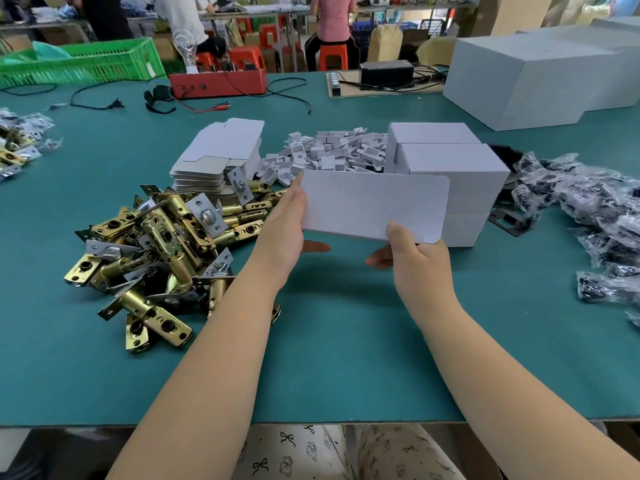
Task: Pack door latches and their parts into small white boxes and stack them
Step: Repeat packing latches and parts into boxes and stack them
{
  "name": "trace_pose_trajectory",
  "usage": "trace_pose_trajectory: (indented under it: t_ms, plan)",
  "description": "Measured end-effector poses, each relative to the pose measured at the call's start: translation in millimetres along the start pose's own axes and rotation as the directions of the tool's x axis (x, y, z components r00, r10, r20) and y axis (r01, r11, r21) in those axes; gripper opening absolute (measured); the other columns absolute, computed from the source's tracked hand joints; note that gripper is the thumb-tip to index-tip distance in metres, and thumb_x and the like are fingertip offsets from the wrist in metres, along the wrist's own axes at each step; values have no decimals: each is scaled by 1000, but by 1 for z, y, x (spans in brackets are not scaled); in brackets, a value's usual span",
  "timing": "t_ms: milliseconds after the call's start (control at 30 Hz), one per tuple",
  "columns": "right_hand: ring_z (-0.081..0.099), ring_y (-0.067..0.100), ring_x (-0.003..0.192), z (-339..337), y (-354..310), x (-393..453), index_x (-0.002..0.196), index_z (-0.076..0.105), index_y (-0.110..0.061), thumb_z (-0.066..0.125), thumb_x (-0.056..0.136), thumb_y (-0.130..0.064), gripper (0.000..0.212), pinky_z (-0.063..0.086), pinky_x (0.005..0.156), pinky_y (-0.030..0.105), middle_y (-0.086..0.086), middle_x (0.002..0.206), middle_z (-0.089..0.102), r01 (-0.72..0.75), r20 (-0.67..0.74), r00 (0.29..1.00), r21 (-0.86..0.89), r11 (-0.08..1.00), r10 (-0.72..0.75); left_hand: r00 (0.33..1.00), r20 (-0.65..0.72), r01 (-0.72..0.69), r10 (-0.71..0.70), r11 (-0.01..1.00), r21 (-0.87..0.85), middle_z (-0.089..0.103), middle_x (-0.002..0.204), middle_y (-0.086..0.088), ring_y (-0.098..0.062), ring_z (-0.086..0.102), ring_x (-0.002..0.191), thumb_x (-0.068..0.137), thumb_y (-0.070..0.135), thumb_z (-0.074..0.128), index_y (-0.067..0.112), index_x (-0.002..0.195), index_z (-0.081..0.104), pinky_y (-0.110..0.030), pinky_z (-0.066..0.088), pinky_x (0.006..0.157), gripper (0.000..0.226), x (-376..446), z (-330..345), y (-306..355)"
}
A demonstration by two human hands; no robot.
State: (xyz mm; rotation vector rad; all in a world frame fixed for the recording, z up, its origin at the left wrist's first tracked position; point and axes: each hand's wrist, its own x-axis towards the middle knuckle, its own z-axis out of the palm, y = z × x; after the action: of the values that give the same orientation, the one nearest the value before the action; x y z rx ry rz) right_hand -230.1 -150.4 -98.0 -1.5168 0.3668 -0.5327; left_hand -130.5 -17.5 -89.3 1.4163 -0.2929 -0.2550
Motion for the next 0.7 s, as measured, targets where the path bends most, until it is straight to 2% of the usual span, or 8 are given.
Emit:
trace_pose_trajectory:
  t_ms: [67, 133, 233, 400, 467, 533, 600, 700]
  plan:
    - [56, 1, 45, -2, 1, 1, 87, 61, 4, 47, 93, -17, 26, 39, 45, 6, 28, 82, 65, -10, 4, 1000, -48, 999, 10, 999, 34, 19, -19, 1000, 0, 53, 136, -4, -26, 57, 116, 107, 34, 28, 30, 148, 37, -38, 58, 67, 42, 0, 0, -2]
    - [56, -1, 44, -1, 1, 1, 87, 62, 8, 47, 94, -18, 30, 37, 44, 4, 28, 83, 65, -22, 2, 1000, -64, 998, 22, 995, 93, 49, -47, 999, -16, 54, 135, -6, -28, 56, 118, 107, 33, 29, 29, 148, 37, -39, 58, 73, 42, -1, 0, -3]
    - [56, 1, 44, 0, -1, 1, 85, 61, 1, 47, 94, -17, 24, 38, 45, 5, 25, 81, 64, -37, -2, 999, -51, 998, 37, 983, 170, 69, -65, 997, -18, 58, 130, -2, -21, 60, 112, 107, 32, 30, 29, 146, 38, -34, 56, 74, 40, -2, -1, -2]
    - [56, 3, 46, -2, 0, -1, 81, 60, -6, 48, 93, -17, 20, 42, 48, 8, 8, 60, 62, -17, -37, 999, -5, 1000, 17, 978, 206, 36, -37, 999, 8, 61, 126, 5, -15, 62, 109, 105, 38, 33, 30, 146, 39, -30, 55, 74, 42, -1, -3, -2]
    - [57, 6, 46, 0, -3, -1, 84, 61, -12, 49, 90, -20, 15, 44, 49, 10, 1, 58, 62, 4, -28, 1000, 32, 999, -3, 965, 257, 100, -59, 984, -150, 65, 117, 3, -15, 63, 101, 104, 41, 34, 28, 137, 51, -31, 55, 75, 40, -2, -2, 1]
    - [57, 12, 45, 0, -7, 2, 89, 59, -25, 49, 83, -25, 11, 48, 49, 18, -7, 59, 63, 16, -22, 1000, 116, 993, -14, 948, 313, 168, -57, 926, -338, 68, 110, 3, -15, 65, 96, 101, 40, 38, 30, 123, 64, -33, 55, 76, 36, -2, -2, 3]
    - [55, 15, 40, -1, -11, 6, 89, 56, -26, 49, 77, -26, 14, 48, 47, 23, -11, 60, 63, 5, -55, 998, 223, 975, 7, 944, 326, 206, -56, 871, -447, 69, 110, 3, -17, 67, 93, 99, 32, 43, 33, 122, 64, -35, 56, 75, 30, -2, -4, 3]
    - [50, 16, 36, -4, -11, 9, 82, 56, -20, 51, 75, -23, 9, 45, 43, 22, -10, 55, 59, -1, -106, 994, 290, 957, 34, 942, 334, 206, -40, 853, -479, 70, 107, 5, -17, 68, 89, 98, 22, 45, 37, 124, 58, -34, 56, 70, 32, -2, -7, 3]
